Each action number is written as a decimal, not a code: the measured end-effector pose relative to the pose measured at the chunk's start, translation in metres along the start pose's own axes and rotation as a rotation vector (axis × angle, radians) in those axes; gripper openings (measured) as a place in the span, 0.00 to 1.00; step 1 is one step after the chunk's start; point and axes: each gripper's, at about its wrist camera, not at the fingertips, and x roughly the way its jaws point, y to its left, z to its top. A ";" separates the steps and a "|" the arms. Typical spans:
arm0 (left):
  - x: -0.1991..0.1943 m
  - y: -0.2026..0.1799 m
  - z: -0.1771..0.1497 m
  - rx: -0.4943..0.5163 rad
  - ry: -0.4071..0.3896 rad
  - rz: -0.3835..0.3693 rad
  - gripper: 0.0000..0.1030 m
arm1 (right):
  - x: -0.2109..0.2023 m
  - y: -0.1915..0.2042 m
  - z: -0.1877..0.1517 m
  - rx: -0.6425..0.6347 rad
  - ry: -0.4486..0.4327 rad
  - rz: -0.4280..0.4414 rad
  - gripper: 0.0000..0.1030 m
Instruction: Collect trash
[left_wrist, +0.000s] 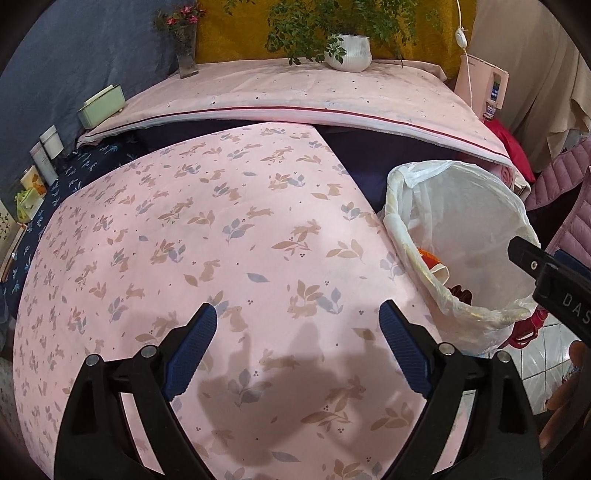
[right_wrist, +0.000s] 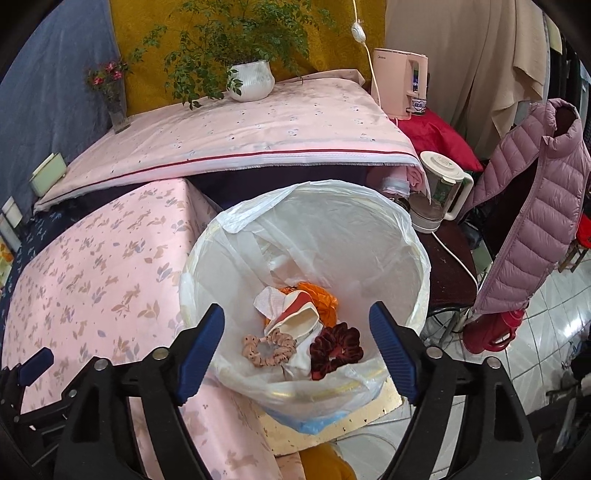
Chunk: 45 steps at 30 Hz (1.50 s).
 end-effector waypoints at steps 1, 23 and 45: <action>0.000 0.001 -0.002 -0.002 0.004 0.001 0.83 | -0.001 0.001 -0.002 -0.006 0.002 0.000 0.77; -0.005 0.005 -0.022 0.011 0.013 0.030 0.85 | -0.014 0.011 -0.033 -0.115 0.004 -0.028 0.93; -0.016 -0.013 -0.019 0.028 -0.010 0.022 0.85 | -0.023 0.002 -0.041 -0.124 -0.005 -0.047 0.93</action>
